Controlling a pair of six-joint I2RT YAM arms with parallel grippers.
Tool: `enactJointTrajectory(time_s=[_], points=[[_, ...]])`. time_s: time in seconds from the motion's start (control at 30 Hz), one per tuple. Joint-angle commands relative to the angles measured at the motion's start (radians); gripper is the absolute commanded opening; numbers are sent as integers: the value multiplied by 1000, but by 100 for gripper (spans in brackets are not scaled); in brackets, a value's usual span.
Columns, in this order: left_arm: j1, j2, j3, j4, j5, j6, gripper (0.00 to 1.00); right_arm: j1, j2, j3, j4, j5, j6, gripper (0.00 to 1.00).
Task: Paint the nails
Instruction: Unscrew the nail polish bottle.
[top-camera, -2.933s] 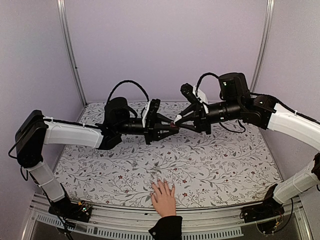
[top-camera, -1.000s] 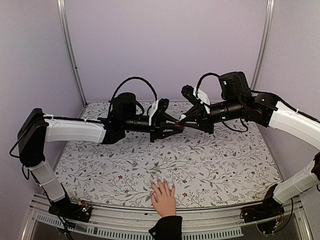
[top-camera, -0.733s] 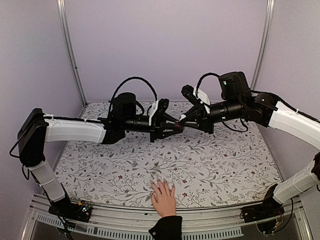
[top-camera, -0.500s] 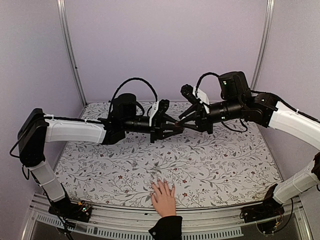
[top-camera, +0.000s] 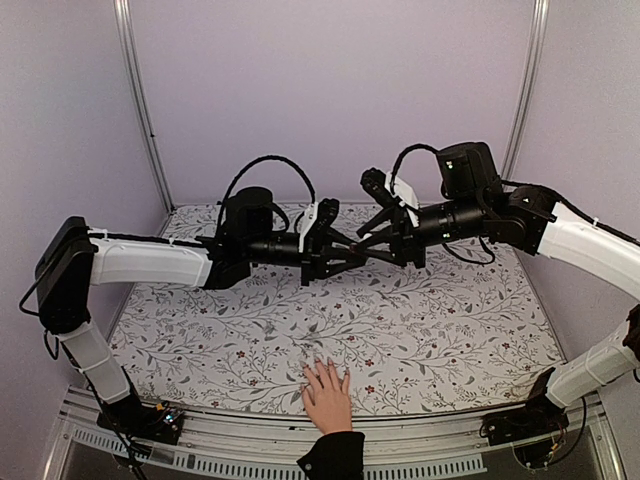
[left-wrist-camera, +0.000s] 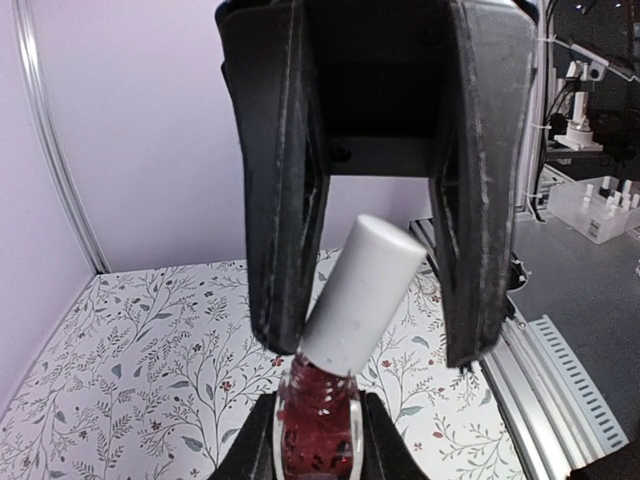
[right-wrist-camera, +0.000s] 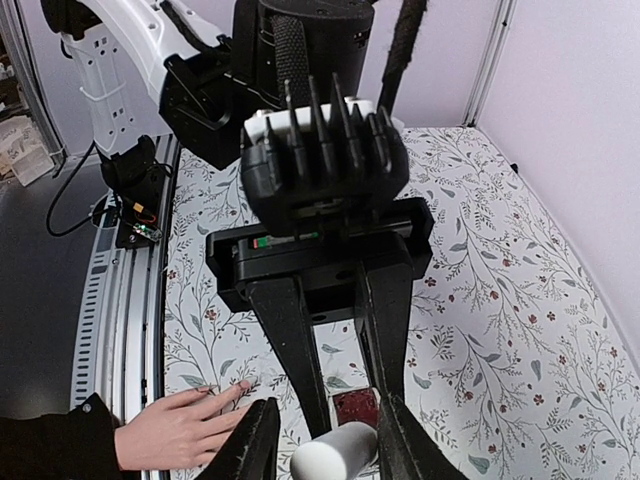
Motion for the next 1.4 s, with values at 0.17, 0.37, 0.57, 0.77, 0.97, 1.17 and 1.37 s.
enactJointTrajectory(time_s=[0.17, 0.37, 0.57, 0.77, 0.97, 1.17, 1.37], points=[[6, -4, -12, 21, 1, -13, 0, 8, -30, -5, -16, 73, 4, 32], [6, -5, -12, 23, 0, -14, 0, 7, -38, -8, -16, 94, 4, 27], [6, -6, -15, 28, 1, -14, 0, 8, -39, -7, -13, 91, 6, 21], [6, -11, -18, 33, 5, -16, 0, 8, -35, -11, -13, 92, 6, 23], [7, -15, -27, 50, 12, -23, 0, 7, -38, -19, -18, 98, 4, 24], [9, -18, -29, 66, 23, -32, 0, 8, -37, -21, -24, 87, 3, 25], [11, -21, -30, 70, 26, -36, 0, 7, -32, -21, -29, 86, 0, 24]])
